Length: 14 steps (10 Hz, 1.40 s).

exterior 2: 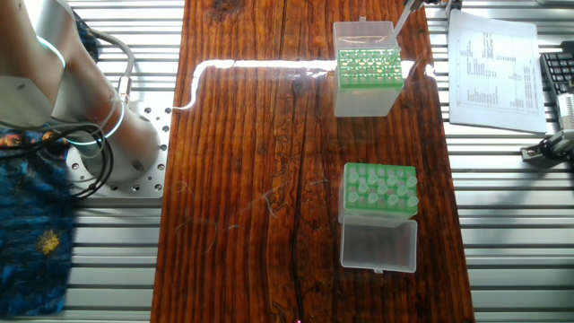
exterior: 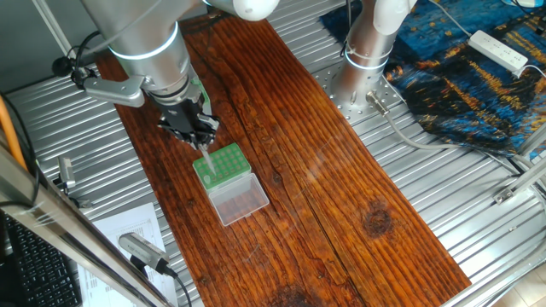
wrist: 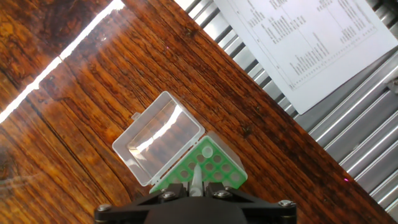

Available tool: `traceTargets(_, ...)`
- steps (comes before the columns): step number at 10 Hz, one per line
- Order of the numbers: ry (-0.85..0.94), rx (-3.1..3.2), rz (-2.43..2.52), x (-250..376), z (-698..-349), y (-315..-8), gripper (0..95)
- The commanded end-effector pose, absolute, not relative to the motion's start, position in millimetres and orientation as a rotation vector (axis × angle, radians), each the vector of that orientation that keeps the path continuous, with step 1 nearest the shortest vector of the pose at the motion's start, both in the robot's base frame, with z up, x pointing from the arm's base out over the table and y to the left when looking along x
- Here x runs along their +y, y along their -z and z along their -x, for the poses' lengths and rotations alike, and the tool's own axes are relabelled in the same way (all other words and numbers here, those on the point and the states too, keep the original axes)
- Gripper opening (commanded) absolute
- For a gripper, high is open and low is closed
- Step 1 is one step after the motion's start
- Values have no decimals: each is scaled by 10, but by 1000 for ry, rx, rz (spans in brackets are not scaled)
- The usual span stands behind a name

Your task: Transfer all large pipette tips from one holder to another

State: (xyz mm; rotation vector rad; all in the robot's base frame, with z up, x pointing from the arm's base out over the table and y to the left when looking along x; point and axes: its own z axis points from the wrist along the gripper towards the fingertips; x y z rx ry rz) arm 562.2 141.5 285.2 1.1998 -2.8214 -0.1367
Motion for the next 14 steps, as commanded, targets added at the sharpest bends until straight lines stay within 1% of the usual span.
traceTargets(1,150,-2801,-1177,1404,-5612,-2844,0)
traceTargets(14,225,-2806,-1176,1349,-5591,-2815,0)
